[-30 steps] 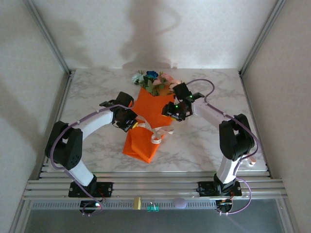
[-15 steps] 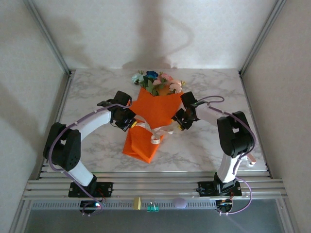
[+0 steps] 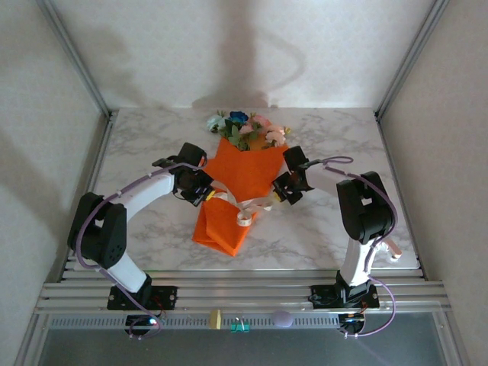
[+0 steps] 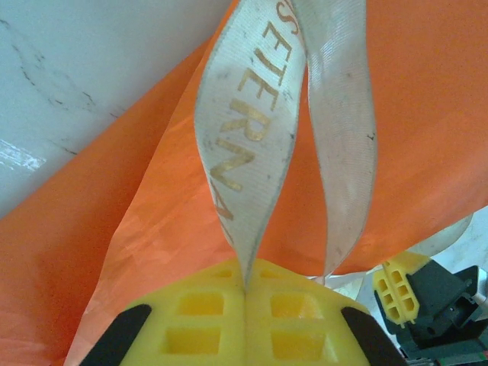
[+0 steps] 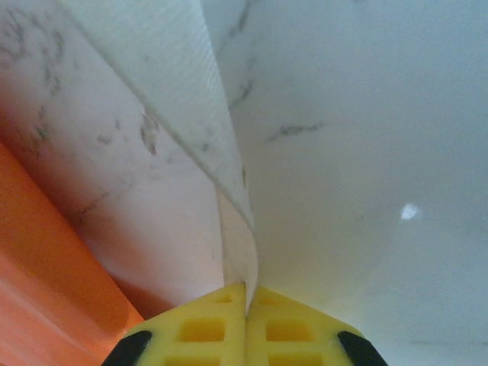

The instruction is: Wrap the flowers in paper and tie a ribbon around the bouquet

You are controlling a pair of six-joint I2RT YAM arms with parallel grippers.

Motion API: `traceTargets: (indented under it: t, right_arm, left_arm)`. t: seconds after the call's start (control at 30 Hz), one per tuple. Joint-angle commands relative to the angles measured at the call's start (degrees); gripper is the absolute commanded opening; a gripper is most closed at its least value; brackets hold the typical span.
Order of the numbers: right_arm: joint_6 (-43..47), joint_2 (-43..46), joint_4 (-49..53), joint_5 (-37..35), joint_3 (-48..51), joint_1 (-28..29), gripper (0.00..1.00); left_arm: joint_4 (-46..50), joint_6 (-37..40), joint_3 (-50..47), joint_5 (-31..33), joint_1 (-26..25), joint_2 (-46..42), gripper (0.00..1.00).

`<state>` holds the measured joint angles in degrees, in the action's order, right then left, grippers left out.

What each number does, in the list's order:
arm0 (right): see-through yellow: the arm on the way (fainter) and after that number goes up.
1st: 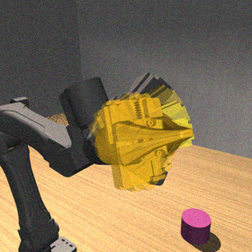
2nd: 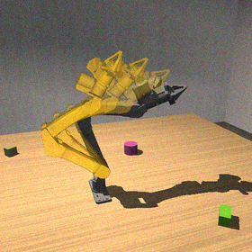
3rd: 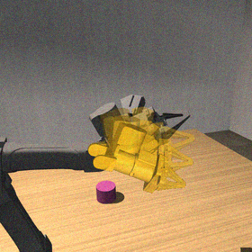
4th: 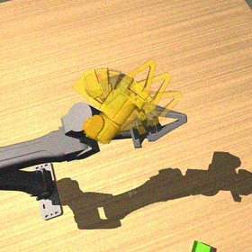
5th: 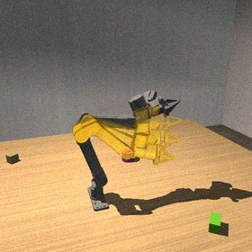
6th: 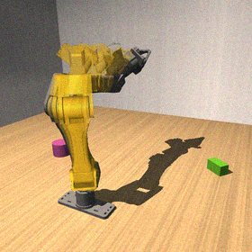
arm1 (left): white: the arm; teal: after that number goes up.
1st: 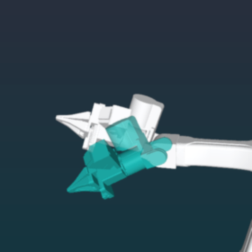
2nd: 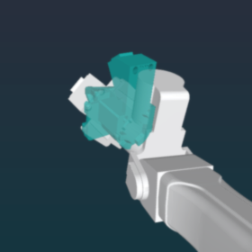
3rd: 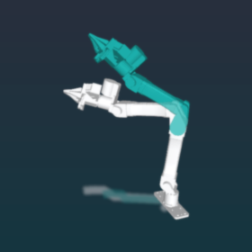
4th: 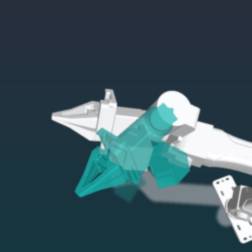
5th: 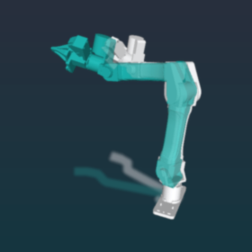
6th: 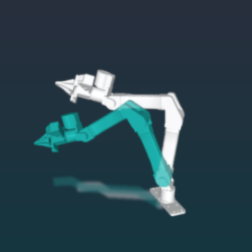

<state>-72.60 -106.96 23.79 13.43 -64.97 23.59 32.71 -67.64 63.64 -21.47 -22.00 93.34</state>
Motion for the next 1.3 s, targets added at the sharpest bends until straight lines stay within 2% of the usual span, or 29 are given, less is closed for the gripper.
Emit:
traceTargets:
  t: [0.0,0.2,0.4,0.57,0.7,0.93,1.1,1.2,1.27]
  right_arm:
    - [1.83,1.24,3.5,-6.37,-3.5,-1.53,0.0]
    - [9.45,1.51,11.21,-9.39,-10.44,-6.45,0.0]
    - [12.86,3.32,12.97,-10.39,-10.35,-11.34,0.0]
    - [14.24,5.64,13.7,-11.1,-8.52,-15.01,0.0]
    - [15.77,7.09,14.18,-10.7,-7.21,-17.65,0.0]
    - [16.85,8.07,15.36,-10.5,-5.14,-18.71,0.0]
    - [16.81,5.54,14.52,-6.26,-4.15,-18.34,0.0]
    - [15.58,4.66,14.03,-4.25,-3.2,-17.51,0.0]
    - [14.95,4.84,14.0,-3.89,-2.73,-16.58,0.0]
  left_arm:
    - [3.37,0.4,1.9,0.07,2.0,-3.53,0.0]
    - [6.66,2.38,2.27,0.36,9.19,-7.99,0.0]
    - [9.16,5.8,2.02,0.6,18.57,-10.52,0.0]
    - [6.17,4.27,0.74,1.26,23.77,-10.48,0.0]
    - [3.74,3.45,-0.49,4.07,27.25,-9.51,0.0]
    - [0.47,5.06,-1.31,4.69,32.93,-4.13,0.0]
    - [-2.53,5.55,-2.47,-1.32,31.43,1.14,0.0]
    - [-3.69,3.99,-4.03,-3.32,31.05,1.65,0.37]
    - [-2.82,2.96,-3.32,-2.74,30.83,0.6,0.46]
